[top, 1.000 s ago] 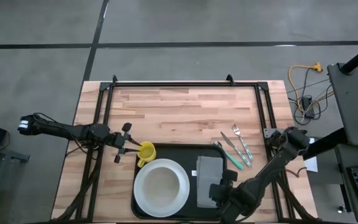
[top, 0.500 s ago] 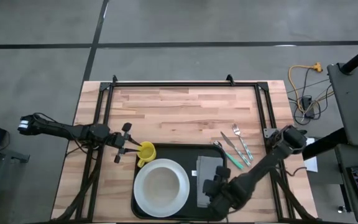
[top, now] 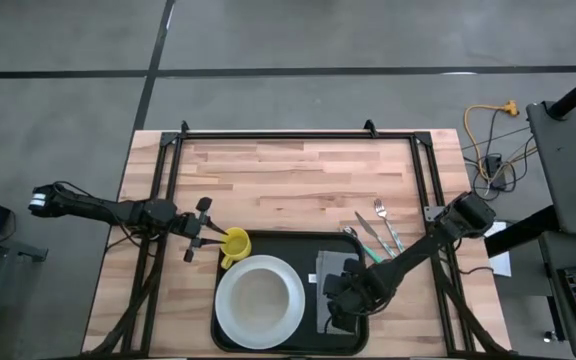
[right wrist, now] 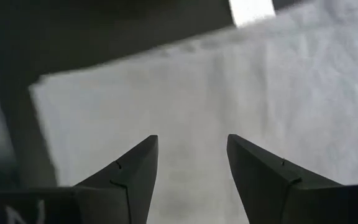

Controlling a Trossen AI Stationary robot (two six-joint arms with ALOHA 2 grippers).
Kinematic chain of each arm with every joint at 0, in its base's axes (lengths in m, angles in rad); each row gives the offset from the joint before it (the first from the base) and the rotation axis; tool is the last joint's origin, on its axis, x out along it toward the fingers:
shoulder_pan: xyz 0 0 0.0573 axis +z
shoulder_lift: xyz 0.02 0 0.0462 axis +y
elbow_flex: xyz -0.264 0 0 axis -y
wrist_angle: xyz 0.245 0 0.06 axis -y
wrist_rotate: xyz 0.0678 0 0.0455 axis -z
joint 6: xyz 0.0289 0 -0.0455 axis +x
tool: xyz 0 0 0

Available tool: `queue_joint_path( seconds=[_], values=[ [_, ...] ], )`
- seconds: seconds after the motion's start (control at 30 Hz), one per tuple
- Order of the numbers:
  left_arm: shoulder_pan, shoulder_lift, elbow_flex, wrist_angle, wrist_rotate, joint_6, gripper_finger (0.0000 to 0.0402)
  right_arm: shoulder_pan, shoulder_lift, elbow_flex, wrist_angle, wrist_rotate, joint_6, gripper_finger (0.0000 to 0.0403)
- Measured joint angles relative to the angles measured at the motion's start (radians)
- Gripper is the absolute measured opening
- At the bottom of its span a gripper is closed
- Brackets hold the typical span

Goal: Set up tray
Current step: Put the gray napkin on the black tray to the right of the white plate

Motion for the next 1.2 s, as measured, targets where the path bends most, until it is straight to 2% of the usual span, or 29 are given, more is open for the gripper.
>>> queue_joint_path(
  seconds=[0.23, 0.57, 1.0, 1.2],
  values=[
    [0.000, 0.000, 0.000, 0.000, 0.000, 0.000, 0.0094, -0.018, -0.001, -0.050, 0.002, -0.004, 0.002, 0.0185],
    [0.000, -0.001, 0.001, 0.000, 0.000, 0.000, 0.0094, -0.099, -0.013, -0.146, 0.180, -0.144, -0.083, 0.0185],
    [0.000, 0.000, 0.000, 0.000, 0.000, 0.000, 0.0094, -0.118, -0.011, -0.150, 0.168, -0.154, -0.149, 0.0185],
    [0.000, 0.000, 0.000, 0.000, 0.000, 0.000, 0.0094, -0.118, -0.015, -0.108, 0.097, -0.142, -0.174, 0.0185]
  ],
)
